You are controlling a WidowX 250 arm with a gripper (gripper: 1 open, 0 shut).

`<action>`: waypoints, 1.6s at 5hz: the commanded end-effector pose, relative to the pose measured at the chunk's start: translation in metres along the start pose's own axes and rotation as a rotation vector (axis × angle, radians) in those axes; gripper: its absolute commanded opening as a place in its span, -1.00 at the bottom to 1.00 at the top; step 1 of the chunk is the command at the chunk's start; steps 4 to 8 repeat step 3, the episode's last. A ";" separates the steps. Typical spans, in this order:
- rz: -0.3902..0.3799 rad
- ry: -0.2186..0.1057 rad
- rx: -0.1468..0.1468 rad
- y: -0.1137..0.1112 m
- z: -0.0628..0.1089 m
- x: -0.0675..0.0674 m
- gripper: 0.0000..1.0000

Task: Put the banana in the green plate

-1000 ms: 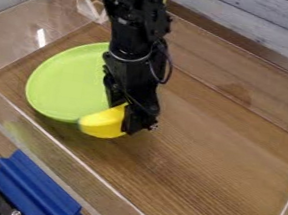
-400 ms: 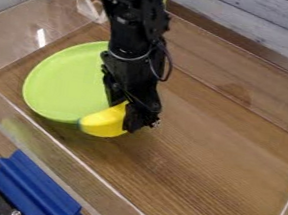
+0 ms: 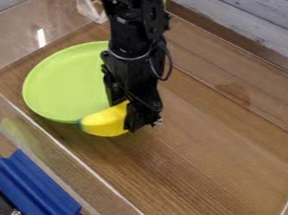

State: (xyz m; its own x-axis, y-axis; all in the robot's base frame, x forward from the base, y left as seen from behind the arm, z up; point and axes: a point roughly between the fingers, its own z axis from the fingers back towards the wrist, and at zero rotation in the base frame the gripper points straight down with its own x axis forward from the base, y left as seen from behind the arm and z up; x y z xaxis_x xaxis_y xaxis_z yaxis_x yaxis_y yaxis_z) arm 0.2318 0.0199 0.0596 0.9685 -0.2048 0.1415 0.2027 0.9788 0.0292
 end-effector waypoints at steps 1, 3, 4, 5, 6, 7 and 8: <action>0.025 -0.030 0.012 0.004 0.006 0.004 -1.00; 0.046 -0.033 0.014 0.004 0.004 0.005 -1.00; 0.046 -0.033 0.014 0.004 0.004 0.005 -1.00; 0.046 -0.033 0.014 0.004 0.004 0.005 -1.00; 0.046 -0.033 0.014 0.004 0.004 0.005 -1.00; 0.046 -0.033 0.014 0.004 0.004 0.005 -1.00; 0.046 -0.033 0.014 0.004 0.004 0.005 -1.00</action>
